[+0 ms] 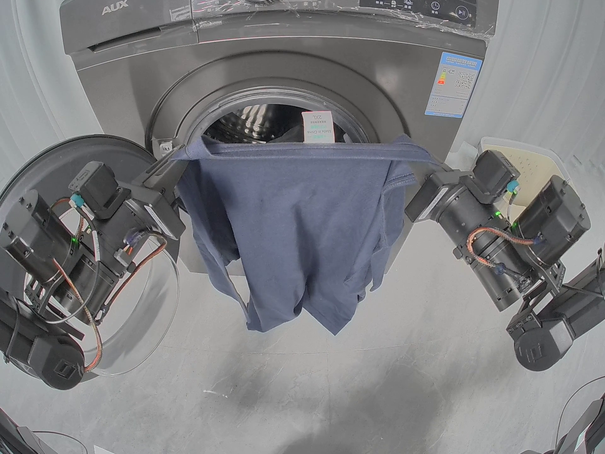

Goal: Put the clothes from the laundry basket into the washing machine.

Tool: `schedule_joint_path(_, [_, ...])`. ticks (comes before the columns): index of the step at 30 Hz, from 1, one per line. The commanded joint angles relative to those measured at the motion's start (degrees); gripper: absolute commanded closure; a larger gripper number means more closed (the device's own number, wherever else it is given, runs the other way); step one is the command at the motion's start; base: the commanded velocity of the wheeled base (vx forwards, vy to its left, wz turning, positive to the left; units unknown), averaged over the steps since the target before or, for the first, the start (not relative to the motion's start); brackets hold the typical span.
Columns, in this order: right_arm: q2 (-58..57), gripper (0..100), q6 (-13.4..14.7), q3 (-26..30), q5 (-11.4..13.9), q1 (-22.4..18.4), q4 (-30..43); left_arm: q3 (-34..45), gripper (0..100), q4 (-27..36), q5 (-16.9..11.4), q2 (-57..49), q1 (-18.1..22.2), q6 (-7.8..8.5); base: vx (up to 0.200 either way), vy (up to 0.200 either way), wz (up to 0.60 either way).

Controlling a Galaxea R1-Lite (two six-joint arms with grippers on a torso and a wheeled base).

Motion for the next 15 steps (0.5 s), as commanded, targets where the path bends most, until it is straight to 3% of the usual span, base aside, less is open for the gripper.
schedule_joint_path(1, [1.46,100,-0.18,1.85,0.5,1.16,0.32,1.52,100,-0.16,-0.39,0.29,-1.31,-0.05,0.0,0.0,0.0])
schedule_joint_path(4, [1.46,100,-0.09,2.12,1.11,2.83,0.41,4.25,100,-0.16,-1.8,1.17,-5.62,-0.23,0.0,0.0,0.0])
schedule_joint_path(8, [4.36,100,0.26,3.17,1.99,5.03,0.49,1.7,100,-0.16,-3.21,3.89,-10.28,-0.67,0.0,0.0,0.0])
schedule_joint_path(15, [12.18,100,0.87,4.05,2.16,9.16,-0.21,-1.38,100,-0.25,-3.47,7.23,-11.51,-2.25,0.0,0.0,0.0])
